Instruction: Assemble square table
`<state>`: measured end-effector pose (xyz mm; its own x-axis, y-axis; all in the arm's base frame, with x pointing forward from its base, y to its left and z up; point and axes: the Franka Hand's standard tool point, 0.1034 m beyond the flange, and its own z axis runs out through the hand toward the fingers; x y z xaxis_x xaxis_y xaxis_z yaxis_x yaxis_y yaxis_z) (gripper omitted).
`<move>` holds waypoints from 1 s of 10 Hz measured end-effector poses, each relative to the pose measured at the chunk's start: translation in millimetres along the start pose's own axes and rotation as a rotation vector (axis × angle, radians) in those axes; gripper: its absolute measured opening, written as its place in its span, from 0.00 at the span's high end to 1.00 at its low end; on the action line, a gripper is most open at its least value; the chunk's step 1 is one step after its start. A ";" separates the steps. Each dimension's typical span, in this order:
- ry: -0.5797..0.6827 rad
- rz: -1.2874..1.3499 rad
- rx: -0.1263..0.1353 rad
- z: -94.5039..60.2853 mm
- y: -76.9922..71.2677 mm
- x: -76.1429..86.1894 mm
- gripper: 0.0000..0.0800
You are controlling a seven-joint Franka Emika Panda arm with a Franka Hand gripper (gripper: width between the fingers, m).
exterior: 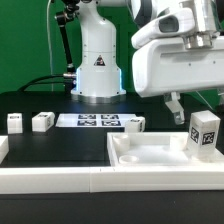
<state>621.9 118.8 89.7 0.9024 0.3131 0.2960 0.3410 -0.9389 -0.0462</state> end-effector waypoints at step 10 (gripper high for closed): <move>-0.431 0.025 0.127 -1.8 0.9 6.3 0.19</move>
Offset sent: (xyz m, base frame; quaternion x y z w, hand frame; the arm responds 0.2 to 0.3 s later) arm 0.0115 -0.0177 -0.0091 0.0327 -0.1934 -0.0283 0.9802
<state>627.4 119.6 93.2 0.9291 0.3464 -0.1297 0.3228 -0.9305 -0.1732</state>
